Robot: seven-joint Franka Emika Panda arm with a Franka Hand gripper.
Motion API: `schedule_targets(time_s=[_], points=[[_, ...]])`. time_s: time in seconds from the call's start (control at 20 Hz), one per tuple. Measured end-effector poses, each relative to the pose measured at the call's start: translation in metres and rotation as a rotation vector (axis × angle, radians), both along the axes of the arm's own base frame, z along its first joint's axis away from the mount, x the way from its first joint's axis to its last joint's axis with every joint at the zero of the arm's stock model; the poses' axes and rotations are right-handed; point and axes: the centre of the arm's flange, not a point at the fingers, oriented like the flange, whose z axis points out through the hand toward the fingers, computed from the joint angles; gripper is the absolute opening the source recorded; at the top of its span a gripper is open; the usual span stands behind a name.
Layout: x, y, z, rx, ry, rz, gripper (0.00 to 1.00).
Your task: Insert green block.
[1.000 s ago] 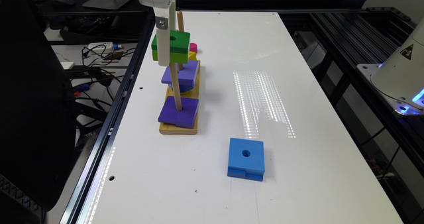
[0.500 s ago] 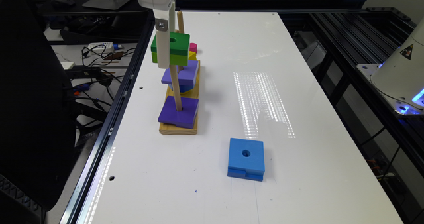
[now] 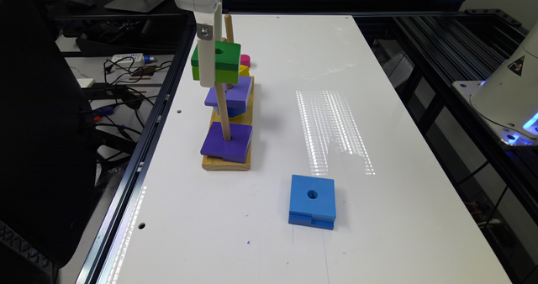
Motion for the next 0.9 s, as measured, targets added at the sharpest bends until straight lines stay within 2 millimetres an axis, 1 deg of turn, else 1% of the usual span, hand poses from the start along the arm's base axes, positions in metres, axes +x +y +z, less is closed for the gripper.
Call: schedule_targets(time_s=[0.55, 0.9], points=[[0.000, 0.000, -0.001, 0.000, 0.001, 0.000, 0.00], [0.003, -0.001, -0.013, 0.006, 0.003, 0.001, 0.00]])
